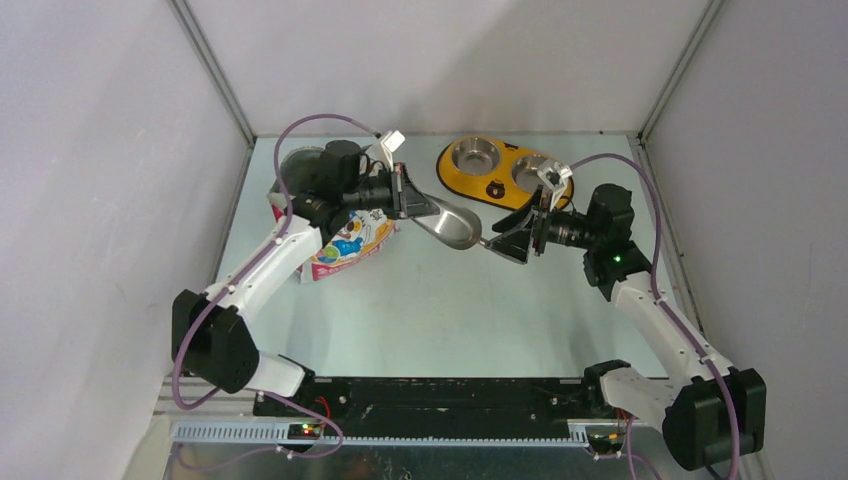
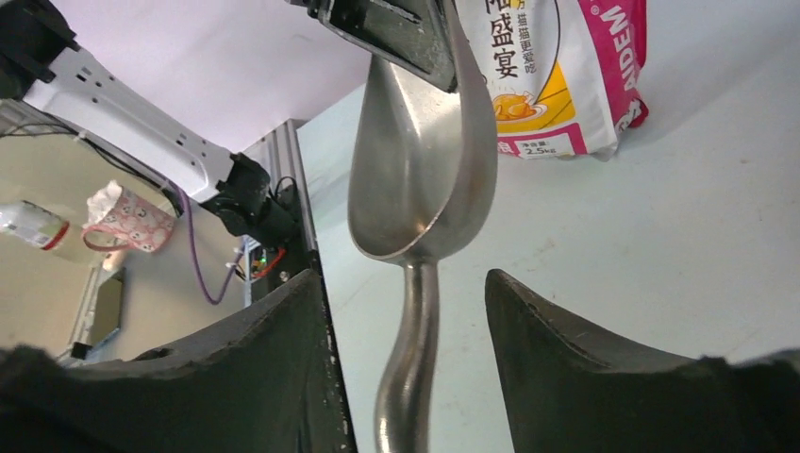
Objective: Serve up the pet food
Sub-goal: Pick up the spatula from the center of the board.
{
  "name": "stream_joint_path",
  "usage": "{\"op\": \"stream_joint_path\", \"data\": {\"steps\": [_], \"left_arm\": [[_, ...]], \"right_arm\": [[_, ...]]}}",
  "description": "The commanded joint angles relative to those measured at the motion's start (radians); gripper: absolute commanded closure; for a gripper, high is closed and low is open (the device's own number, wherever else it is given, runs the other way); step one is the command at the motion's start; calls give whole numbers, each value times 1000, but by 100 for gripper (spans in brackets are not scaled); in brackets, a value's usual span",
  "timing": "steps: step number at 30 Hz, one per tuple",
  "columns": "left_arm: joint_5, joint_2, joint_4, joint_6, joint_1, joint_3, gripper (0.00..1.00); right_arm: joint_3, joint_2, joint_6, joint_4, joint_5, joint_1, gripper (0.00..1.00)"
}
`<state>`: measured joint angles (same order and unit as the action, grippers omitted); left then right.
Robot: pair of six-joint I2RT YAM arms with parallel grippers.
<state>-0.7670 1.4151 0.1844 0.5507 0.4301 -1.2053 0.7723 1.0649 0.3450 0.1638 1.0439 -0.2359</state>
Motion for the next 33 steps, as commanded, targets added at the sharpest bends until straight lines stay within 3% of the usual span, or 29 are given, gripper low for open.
{"op": "stream_joint_path", "data": {"steps": [1,8,16,20,27,33], "left_arm": [[10,-49,-85,35,-6,5,100],[-10,-44,-138,81,-24,10,100],[-14,-20,-134,79,-69,-53,100],[22,-15,-214,103,-80,-46,100],[22,59,-253,137,-80,-50,100],[27,81,-267,144,-75,-47,100]], "right_arm": [[25,12,160,126,29,-2,29],[-4,66,303,209,-53,22,26],[-26,110,512,341,-41,52,26],[-33,108,575,380,-41,46,26],[-48,132,767,517,-47,29,32],[-48,150,803,559,-62,-12,35]]}}
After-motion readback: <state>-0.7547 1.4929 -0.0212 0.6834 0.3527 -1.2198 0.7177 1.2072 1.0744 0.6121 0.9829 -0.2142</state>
